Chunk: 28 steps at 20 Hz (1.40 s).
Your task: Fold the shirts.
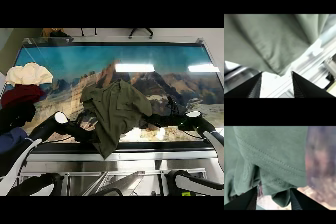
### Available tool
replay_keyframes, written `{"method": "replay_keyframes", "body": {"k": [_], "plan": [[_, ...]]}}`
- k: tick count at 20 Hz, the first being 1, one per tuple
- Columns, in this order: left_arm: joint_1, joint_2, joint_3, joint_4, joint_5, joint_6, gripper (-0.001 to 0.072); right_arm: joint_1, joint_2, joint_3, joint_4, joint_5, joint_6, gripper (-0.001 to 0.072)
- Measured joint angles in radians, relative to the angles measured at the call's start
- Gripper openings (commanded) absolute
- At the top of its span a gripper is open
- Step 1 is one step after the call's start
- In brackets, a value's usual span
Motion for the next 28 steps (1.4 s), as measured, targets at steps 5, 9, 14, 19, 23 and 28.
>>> {"method": "replay_keyframes", "body": {"k": [5, 9, 14, 19, 23, 28], "plan": [[0.074, 0.069, -0.139, -0.101, 0.060, 0.049, 0.0410, -0.002, 0.000, 0.000, 0.003, 0.001, 0.000, 0.0454], [-0.022, 0.004, -0.185, -0.243, 0.123, 0.130, 0.0410, -0.002, 0.000, 0.000, 0.007, 0.000, 0.000, 0.0454], [-0.166, -0.133, -0.144, -0.308, 0.135, 0.163, 0.0410, -0.002, 0.000, 0.000, 0.010, 0.001, 0.000, 0.0454], [-0.177, -0.178, -0.100, -0.310, 0.121, 0.173, 0.0406, -0.002, -0.002, 0.000, 0.010, 0.003, 0.000, 0.0453], [-0.155, -0.160, -0.084, -0.306, 0.166, 0.178, 0.0011, 0.002, -0.027, 0.000, 0.065, -0.005, -0.037, 0.0412], [-0.148, -0.153, -0.058, -0.310, 0.176, 0.183, 0.0011, 0.004, -0.087, 0.000, 0.195, -0.008, -0.127, 0.0044]]}}
